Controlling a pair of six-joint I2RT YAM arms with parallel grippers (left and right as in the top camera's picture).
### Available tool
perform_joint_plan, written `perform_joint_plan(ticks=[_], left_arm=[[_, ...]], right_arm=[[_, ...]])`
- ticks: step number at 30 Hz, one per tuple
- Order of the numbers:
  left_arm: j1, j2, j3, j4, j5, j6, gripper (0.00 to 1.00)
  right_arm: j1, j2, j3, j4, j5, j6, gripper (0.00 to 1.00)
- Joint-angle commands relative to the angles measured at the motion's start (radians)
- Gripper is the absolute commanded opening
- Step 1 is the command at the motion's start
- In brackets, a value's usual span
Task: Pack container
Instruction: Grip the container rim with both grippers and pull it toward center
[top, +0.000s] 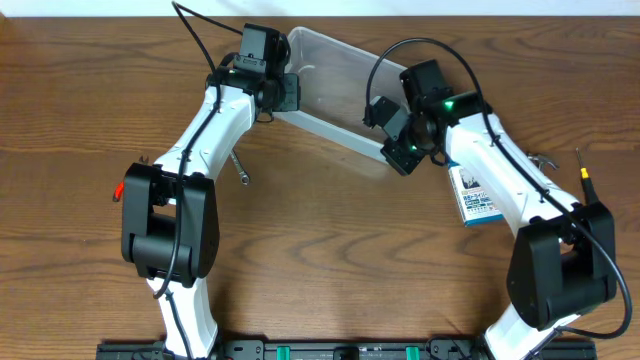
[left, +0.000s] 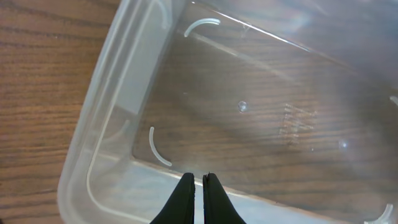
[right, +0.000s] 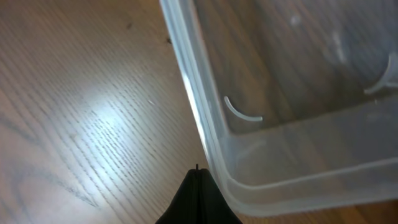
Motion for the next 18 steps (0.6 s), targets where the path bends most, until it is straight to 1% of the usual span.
perform_joint_plan(ticks=[1,6,14,18], left_arm=[[-0.003,0.014,0.01,-0.02,-0.001,0.002,0.06],[-0.003,0.014,0.01,-0.066,-0.001,0.002,0.06],[-0.021,0.014,0.01,-0.184,-0.001,-0.001,0.06],[-0.038,0.014,0.01,-0.21,-0.001,-0.001,0.06]], right_arm=[[-0.012,0.003,-0.005,-0.002,0.006,0.014,0.01],[-0.011,0.003,-0.005,0.0,0.006,0.014,0.01],[-0.012,0.003,-0.005,0.016,0.006,0.014,0.01],[-0.012,0.003,-0.005,0.026,0.006,0.014,0.01]])
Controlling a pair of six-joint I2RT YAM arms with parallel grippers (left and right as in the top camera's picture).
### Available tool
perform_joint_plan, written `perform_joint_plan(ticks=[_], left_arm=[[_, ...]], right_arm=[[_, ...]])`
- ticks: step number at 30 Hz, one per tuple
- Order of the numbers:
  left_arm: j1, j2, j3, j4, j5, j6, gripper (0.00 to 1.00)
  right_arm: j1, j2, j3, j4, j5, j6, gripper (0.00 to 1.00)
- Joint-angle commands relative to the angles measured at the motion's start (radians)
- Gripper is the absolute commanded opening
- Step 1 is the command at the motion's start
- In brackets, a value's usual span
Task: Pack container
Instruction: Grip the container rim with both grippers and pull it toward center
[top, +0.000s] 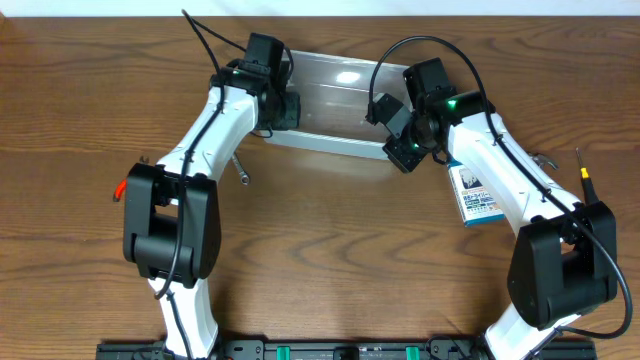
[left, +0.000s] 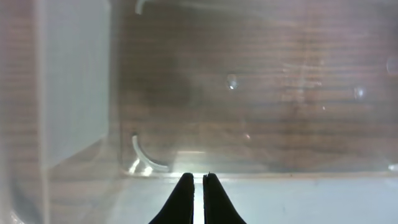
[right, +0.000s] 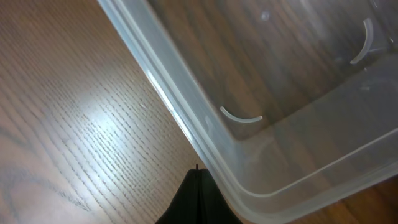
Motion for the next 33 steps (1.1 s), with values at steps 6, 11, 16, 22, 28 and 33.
perform_joint_plan(ticks=[6,11,16,22,28,33], left_arm=[[-0.047,0.014,0.01,-0.033,-0.001,-0.001,0.06],[-0.066,0.014,0.01,-0.044,-0.001,-0.001,0.06],[-0.073,0.014,0.01,-0.066,-0.001,-0.001,0.06],[-0.073,-0.009,0.011,-0.012,-0.073,0.019,0.06],[-0.073,-0.112,0.018,0.072,-0.217,0.108,0.06],[-0.073,-0.261,0.018,0.06,-0.247,0.108,0.15]], right_arm=[[-0.021,0.003,-0.005,0.008,0.018,0.036,0.01],[-0.034,0.003,-0.005,0.006,0.018,0.038,0.01],[-0.039,0.003,-0.005,0.006,0.018,0.037,0.01],[-0.021,-0.01,0.007,0.004,0.009,0.038,0.01],[0.004,-0.078,0.107,0.014,0.007,0.094,0.01],[0.002,-0.089,0.252,0.022,0.044,0.245,0.01]])
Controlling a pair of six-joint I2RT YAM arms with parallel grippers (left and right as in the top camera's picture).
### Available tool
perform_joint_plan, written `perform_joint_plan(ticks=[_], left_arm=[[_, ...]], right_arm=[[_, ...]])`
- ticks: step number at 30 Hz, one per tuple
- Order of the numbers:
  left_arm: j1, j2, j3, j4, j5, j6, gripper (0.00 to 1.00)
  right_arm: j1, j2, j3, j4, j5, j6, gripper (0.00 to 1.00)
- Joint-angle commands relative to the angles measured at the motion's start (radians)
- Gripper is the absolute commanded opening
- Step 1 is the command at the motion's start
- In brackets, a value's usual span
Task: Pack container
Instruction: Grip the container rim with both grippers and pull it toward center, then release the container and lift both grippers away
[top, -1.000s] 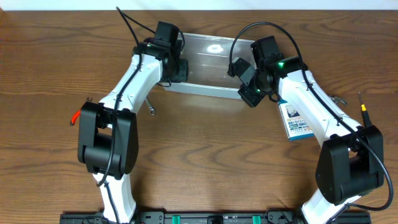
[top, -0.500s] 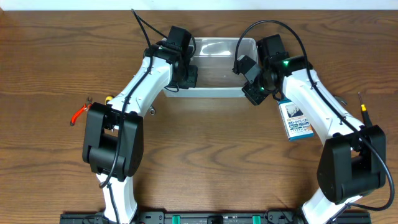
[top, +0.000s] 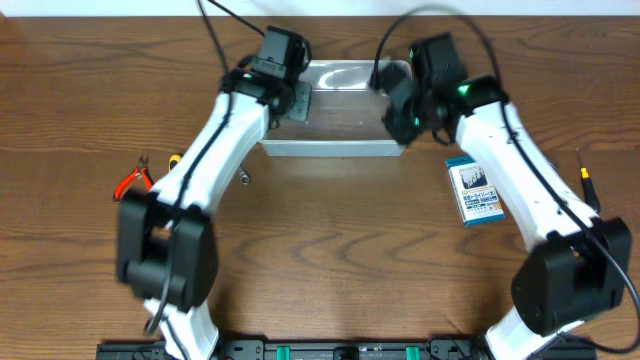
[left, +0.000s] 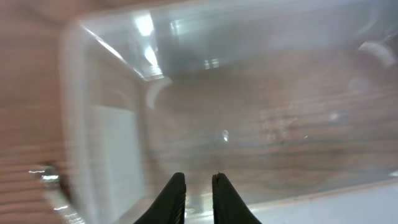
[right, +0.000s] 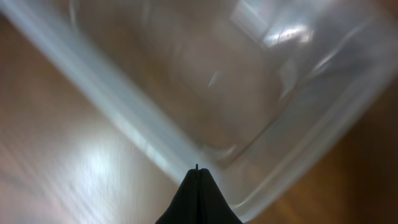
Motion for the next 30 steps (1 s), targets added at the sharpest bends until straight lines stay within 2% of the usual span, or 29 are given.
perform_joint_plan(ticks=[1,8,14,30], left_arm=[[-0.001,-0.151,0.018,-0.024,-0.061,0.022,0.15],[0.04,-0.325,0.018,-0.175,-0.202,-0.066,0.14],[0.117,-0.369,0.018,-0.267,-0.209,-0.152,0.14],[0.131,-0.368,0.013,-0.314,-0.209,-0.151,0.14]], right_arm=[[0.002,-0.05,0.09,0.022,0.06,0.154,0.01],[-0.024,0.045,0.093,0.036,0.096,0.259,0.01],[-0.029,0.172,0.093,0.044,0.097,0.258,0.01],[-0.081,0.243,0.093,0.054,0.14,0.317,0.01]])
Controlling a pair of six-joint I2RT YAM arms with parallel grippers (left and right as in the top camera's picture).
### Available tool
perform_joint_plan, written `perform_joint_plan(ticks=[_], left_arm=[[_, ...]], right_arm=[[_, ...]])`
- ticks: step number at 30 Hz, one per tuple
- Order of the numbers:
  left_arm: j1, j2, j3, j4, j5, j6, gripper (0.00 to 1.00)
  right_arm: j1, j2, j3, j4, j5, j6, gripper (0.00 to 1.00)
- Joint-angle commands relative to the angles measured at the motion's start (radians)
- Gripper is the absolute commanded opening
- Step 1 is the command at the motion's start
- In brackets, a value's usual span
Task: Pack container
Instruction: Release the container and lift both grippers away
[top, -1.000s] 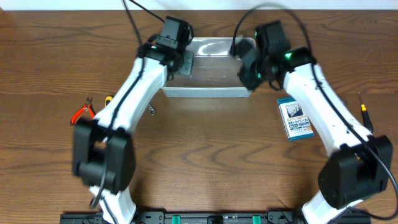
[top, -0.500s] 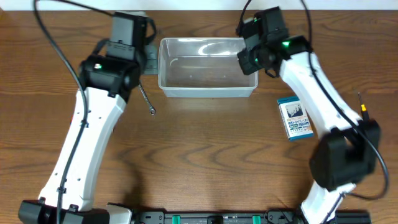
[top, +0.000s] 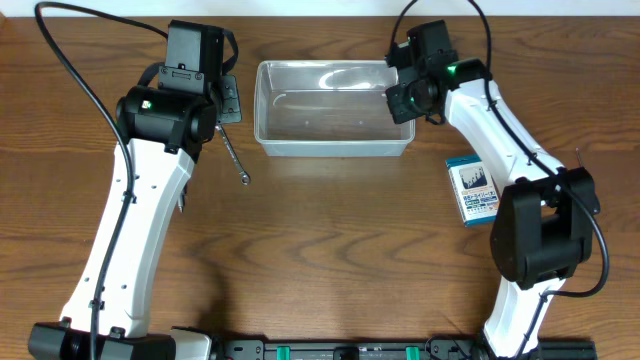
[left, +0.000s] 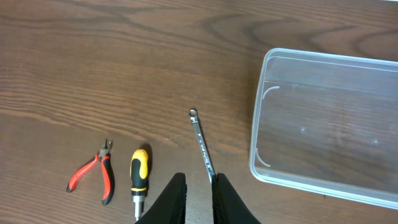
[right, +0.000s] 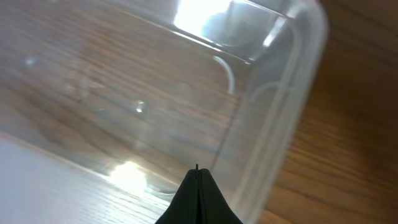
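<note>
The clear plastic container (top: 333, 148) lies square to the table's back edge and holds nothing. In the left wrist view it is at the right (left: 323, 186). My left gripper (left: 198, 178) is raised left of the container (top: 230, 103), slightly open and holding nothing. Below it lie a silver wrench (left: 202, 140), a yellow-and-black screwdriver (left: 140, 180) and red pliers (left: 90, 177). My right gripper (right: 197, 171) is shut, its tip at the container's right front wall (top: 402, 103). A blue box (top: 472, 190) lies to the right of the container.
The wrench (top: 235, 160) lies just left of the container's front corner. A black-and-yellow tool (top: 583, 170) rests at the table's right edge. My raised left arm hides the pliers and screwdriver in the overhead view.
My left gripper was at the container's left end and is now raised clear of it to the left, above the wrench. My right gripper is now at the container's right front wall.
The container first lay slanted, with my left gripper shut on its left wall and my right gripper shut at its right front corner. It then stood nearly parallel to the table edge. Later the left jaws had parted. Now the container lies square and the left gripper is away.
</note>
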Motion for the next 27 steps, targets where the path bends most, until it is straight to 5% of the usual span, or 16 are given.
perform_joint_plan(ticks=[1,27], left_arm=[[0.001,-0.005,0.005,-0.004,-0.011,-0.014,0.14],[0.001,-0.005,0.005,-0.003,-0.011,-0.014,0.16]], right_arm=[[-0.026,0.01,0.005,-0.011,0.021,0.029,0.01],[-0.061,-0.003,0.021,-0.056,0.062,-0.041,0.01]])
